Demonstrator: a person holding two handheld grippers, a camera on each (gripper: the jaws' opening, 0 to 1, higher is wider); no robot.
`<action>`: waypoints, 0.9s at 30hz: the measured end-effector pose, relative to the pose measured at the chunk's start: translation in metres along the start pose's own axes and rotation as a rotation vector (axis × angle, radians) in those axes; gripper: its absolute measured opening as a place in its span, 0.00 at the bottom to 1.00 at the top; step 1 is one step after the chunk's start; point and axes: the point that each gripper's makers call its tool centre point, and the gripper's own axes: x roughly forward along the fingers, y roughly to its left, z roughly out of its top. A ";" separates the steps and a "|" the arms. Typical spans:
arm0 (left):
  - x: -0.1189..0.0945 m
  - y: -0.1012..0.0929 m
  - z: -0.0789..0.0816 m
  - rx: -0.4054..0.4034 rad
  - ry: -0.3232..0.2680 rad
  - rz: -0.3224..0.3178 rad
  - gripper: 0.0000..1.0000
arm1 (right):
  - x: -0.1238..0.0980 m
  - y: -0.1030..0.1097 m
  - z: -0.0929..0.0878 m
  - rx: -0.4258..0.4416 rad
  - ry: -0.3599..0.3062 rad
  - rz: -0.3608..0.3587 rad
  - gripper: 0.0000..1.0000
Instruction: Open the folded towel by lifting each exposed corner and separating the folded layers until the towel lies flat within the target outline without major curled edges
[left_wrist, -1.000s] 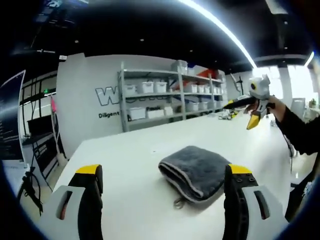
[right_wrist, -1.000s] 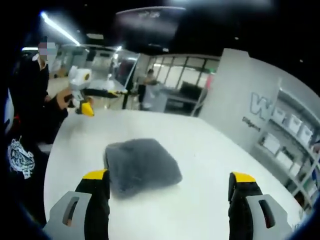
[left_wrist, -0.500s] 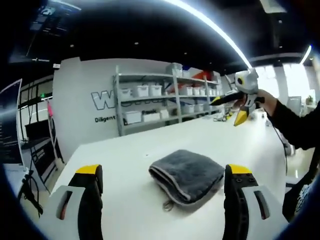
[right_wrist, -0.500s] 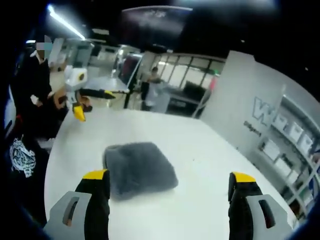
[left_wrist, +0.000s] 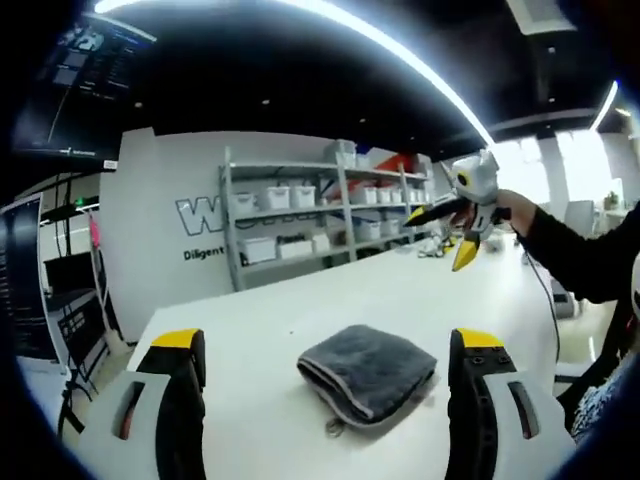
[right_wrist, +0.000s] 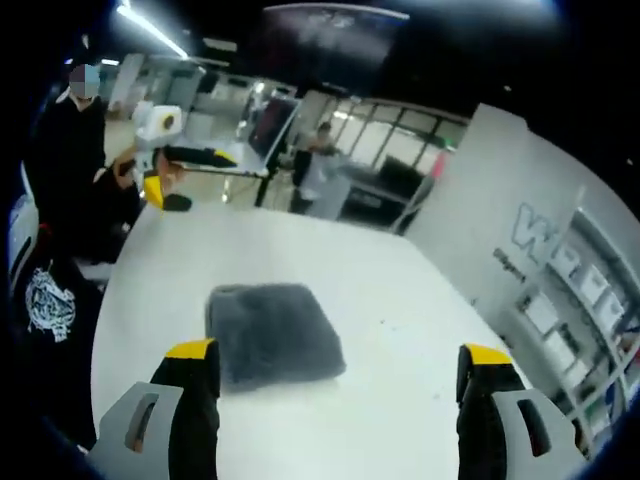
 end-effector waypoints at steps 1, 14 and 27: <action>0.000 0.000 0.000 0.003 0.000 0.001 1.00 | 0.000 -0.001 0.001 -0.002 0.003 0.001 0.99; -0.002 0.014 0.012 -0.029 -0.054 0.072 1.00 | -0.010 -0.032 0.026 -0.070 0.054 0.000 0.98; -0.014 0.034 0.007 -0.175 -0.141 0.176 1.00 | -0.004 -0.043 0.062 -0.157 0.083 0.044 0.99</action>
